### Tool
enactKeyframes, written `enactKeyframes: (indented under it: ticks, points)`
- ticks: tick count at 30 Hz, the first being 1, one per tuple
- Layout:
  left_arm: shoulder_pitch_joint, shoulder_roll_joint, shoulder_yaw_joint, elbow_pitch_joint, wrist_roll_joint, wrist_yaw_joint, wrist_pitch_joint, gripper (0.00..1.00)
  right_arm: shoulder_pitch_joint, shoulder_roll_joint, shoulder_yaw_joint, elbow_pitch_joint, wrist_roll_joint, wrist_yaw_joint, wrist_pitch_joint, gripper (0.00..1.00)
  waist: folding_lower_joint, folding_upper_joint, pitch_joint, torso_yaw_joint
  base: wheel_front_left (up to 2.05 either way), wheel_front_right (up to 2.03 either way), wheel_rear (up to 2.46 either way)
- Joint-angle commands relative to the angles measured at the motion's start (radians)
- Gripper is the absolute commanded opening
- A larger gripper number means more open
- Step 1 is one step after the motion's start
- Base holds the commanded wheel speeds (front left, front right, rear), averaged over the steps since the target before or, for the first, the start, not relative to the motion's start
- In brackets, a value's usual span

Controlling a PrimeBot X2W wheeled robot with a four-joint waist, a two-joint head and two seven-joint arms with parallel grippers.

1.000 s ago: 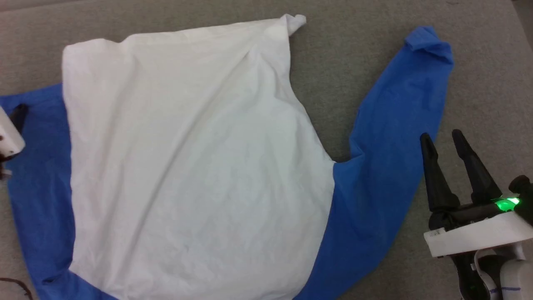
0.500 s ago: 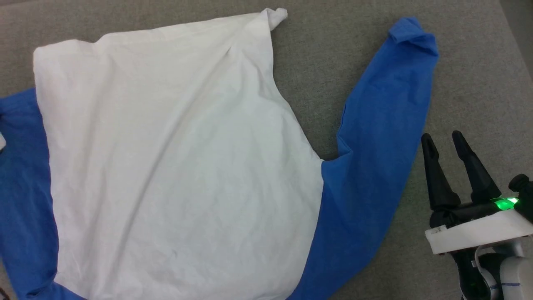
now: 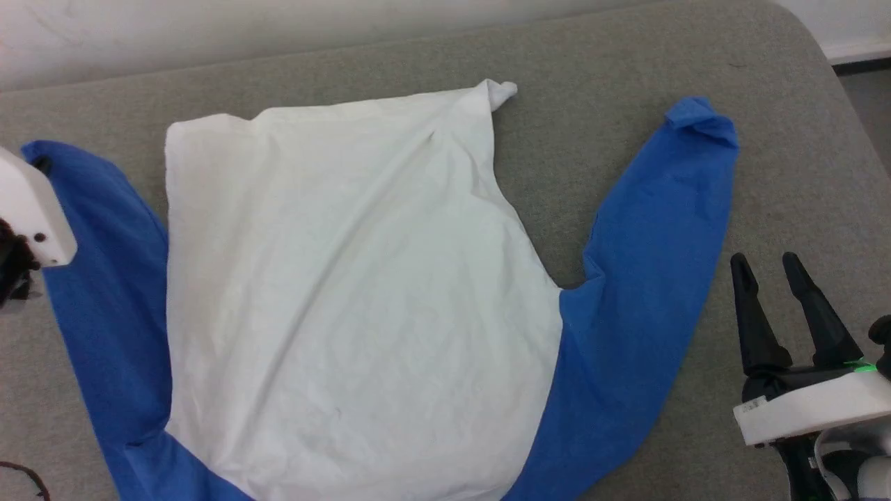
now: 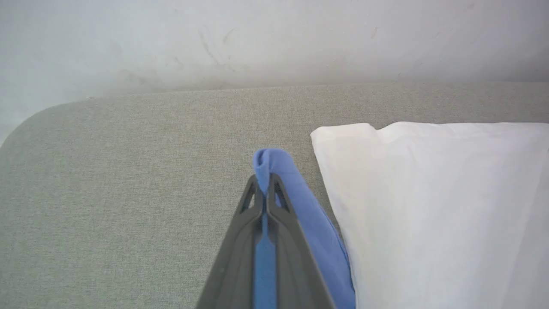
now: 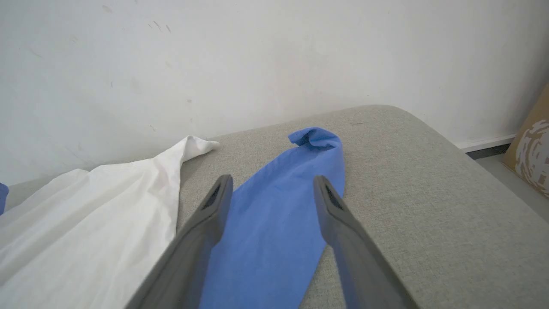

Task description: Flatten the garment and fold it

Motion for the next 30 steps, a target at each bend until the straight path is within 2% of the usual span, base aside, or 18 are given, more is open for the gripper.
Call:
enactKeyframes:
  ticks: [1,5,8,11,15,19,24,26,30]
  points:
    - [-0.008,0.001,-0.013,-0.026,0.014,-0.005,-0.005,0.00,0.009,0.007,-0.005,-0.007,-0.007,-0.001,0.006,1.00,0.0000,0.0000,-0.074,0.068,0.00,0.00,0.00]
    - [0.006,-0.010,-0.070,-0.130,0.051,-0.004,0.014,0.00,0.026,0.013,-0.017,-0.017,-0.026,-0.001,0.021,1.00,0.0000,0.0000,-0.109,0.090,0.00,0.00,0.00]
    - [0.021,-0.051,-0.118,-0.215,0.064,-0.001,0.019,0.00,0.042,0.019,-0.027,-0.019,-0.042,-0.001,0.031,1.00,0.0000,0.0000,-0.133,0.098,0.00,0.00,0.00]
    - [0.039,-0.109,-0.186,-0.280,0.081,-0.008,0.017,0.00,0.054,0.026,-0.032,-0.023,-0.048,-0.001,0.039,1.00,0.0000,0.0000,-0.152,0.095,0.00,0.00,0.00]
    - [0.063,-0.215,-0.302,-0.309,0.104,-0.034,-0.002,0.00,0.060,0.033,-0.028,-0.028,-0.050,-0.001,0.049,1.00,0.0000,0.0000,-0.163,0.075,0.00,0.00,0.00]
    - [0.089,-0.351,-0.441,-0.261,0.118,-0.084,-0.031,0.00,0.060,0.038,-0.025,-0.033,-0.047,-0.001,0.055,1.00,0.0000,0.0000,-0.154,0.042,0.00,0.00,0.00]
    - [0.128,-0.507,-0.595,-0.121,0.134,-0.148,-0.076,0.00,0.057,0.041,-0.021,-0.028,-0.037,-0.001,0.059,1.00,0.0000,0.0000,-0.128,-0.004,0.00,0.00,0.00]
    - [0.147,-0.550,-0.633,-0.066,0.132,-0.169,-0.095,0.00,0.057,0.042,-0.021,-0.023,-0.034,-0.001,0.059,1.00,0.0000,0.0000,-0.120,-0.017,0.00,0.00,0.00]
    - [0.170,-0.599,-0.680,0.011,0.146,-0.199,-0.155,0.00,0.061,0.043,-0.022,-0.015,-0.034,-0.001,0.056,1.00,0.0000,0.0000,-0.114,-0.025,0.00,0.00,0.00]
